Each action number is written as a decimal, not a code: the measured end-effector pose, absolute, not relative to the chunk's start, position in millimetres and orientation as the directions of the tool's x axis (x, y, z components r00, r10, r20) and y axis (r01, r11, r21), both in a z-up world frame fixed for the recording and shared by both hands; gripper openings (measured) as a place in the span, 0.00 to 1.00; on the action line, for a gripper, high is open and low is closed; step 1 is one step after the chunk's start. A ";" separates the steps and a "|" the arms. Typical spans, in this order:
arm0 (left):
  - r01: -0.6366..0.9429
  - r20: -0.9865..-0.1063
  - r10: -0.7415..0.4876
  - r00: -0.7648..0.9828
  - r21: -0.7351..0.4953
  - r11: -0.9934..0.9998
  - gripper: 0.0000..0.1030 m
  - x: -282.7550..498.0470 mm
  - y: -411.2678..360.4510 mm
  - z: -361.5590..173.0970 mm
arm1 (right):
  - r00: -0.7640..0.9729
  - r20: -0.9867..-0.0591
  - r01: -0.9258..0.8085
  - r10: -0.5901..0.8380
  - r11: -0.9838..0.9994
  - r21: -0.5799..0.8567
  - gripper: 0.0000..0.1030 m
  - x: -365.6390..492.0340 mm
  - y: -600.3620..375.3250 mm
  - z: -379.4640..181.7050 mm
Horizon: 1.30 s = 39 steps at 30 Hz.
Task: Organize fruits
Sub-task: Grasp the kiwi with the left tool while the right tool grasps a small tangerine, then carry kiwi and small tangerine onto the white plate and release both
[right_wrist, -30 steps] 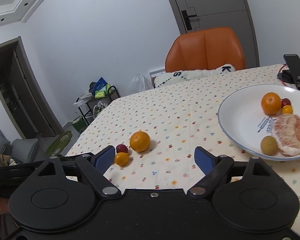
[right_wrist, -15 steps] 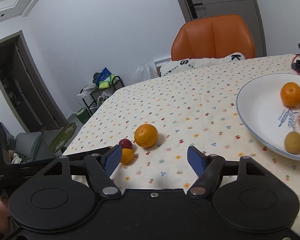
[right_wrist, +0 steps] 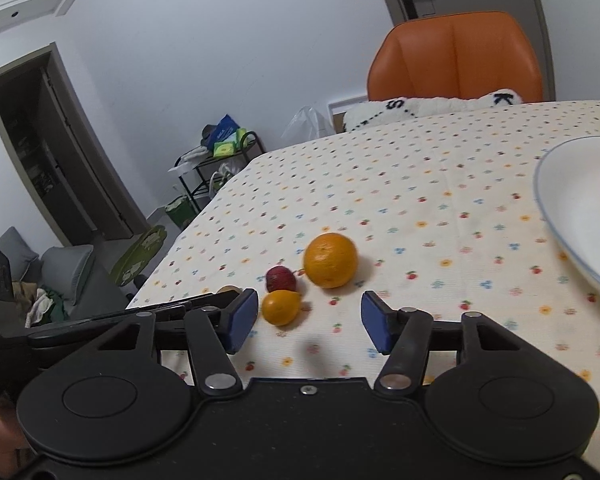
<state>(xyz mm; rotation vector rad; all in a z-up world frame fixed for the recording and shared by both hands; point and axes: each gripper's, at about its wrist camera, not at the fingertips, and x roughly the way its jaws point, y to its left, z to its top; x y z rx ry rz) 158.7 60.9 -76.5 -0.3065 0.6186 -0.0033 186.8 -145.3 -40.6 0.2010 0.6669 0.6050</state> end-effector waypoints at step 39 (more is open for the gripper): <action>-0.015 -0.509 -0.112 0.853 -0.240 0.971 0.21 143.1 12.2 -34.8 | 0.673 -0.486 -0.446 0.557 0.830 0.335 0.22 170.8 -190.6 -16.7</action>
